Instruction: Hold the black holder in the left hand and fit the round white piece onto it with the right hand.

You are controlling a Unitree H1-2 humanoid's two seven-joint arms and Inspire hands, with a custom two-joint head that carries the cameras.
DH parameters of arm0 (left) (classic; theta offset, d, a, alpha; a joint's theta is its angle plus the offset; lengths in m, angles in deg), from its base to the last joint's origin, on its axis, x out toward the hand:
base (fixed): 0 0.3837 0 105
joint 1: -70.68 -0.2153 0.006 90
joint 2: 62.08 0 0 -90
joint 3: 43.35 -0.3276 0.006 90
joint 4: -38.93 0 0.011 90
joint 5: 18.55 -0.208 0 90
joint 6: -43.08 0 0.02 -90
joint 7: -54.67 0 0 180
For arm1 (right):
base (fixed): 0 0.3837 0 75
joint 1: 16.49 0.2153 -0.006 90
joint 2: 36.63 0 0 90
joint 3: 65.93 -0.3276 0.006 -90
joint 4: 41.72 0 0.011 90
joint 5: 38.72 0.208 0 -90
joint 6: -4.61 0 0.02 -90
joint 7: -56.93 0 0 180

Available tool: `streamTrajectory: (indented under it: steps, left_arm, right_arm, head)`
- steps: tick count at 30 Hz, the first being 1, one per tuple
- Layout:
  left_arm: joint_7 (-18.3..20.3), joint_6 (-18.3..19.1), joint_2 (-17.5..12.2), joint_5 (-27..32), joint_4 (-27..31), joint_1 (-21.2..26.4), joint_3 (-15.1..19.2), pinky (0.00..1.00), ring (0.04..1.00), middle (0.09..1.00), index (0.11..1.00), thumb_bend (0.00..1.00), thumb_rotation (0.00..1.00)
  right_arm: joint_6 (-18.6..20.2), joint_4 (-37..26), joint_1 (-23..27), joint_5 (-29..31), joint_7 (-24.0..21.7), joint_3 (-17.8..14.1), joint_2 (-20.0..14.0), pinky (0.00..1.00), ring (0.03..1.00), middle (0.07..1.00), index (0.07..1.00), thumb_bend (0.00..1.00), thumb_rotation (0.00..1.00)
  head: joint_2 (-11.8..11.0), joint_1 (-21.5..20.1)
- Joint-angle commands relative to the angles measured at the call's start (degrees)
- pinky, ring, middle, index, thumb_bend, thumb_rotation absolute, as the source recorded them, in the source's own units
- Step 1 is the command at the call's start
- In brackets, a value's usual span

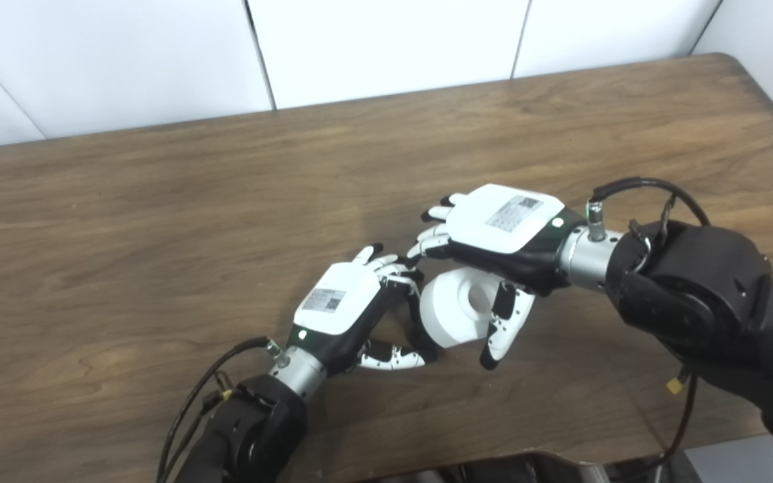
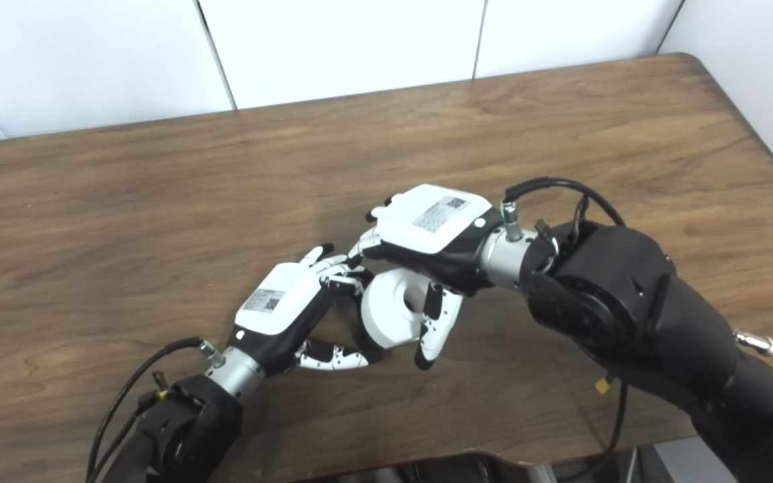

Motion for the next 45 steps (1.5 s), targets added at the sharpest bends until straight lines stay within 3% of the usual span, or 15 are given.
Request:
streamTrajectory:
  steps: [1,22,30,36,45]
  left_arm:
    - [0.58,-0.47,0.18,-1.02,-0.33,0.81,-0.67,0.99,0.883,0.802,0.484,0.52,0.06]
    - [0.87,-0.16,0.34,-0.96,-0.34,0.66,-0.93,0.99,0.878,0.811,0.484,0.52,0.06]
    - [0.87,0.01,0.38,-0.84,-0.22,0.52,-0.98,0.99,0.88,0.813,0.484,0.52,0.05]
    - [0.72,-0.09,0.33,-0.7,-0.36,0.5,-0.91,0.99,0.88,0.812,0.484,0.52,0.06]
    - [0.88,0.01,0.28,-0.91,-0.42,0.69,-0.95,0.99,0.882,0.815,0.484,0.52,0.06]
  right_arm:
    - [1.74,-0.82,1.21,-1.52,-5.98,-0.59,-0.38,1.0,0.972,0.875,0.829,1.0,0.39]
    - [1.68,-1.18,1.2,-7.87,-5.98,0.4,1.99,1.0,0.967,0.885,0.836,1.0,0.39]
    - [1.43,-1.66,0.36,-10.13,-5.98,-1.03,4.41,1.0,0.963,0.882,0.841,1.0,0.39]
    - [-0.93,-1.97,-0.58,-11.61,-5.94,-3.07,6.4,1.0,0.955,0.866,0.842,1.0,0.4]
    - [1.68,-3.13,1.88,-6.47,-5.98,-2.45,3.32,1.0,0.963,0.881,0.857,1.0,0.4]
  head:
    - [0.05,-0.04]
    - [-0.15,0.47]
    - [-0.13,0.6]
    - [-0.16,0.65]
    - [-0.01,0.5]
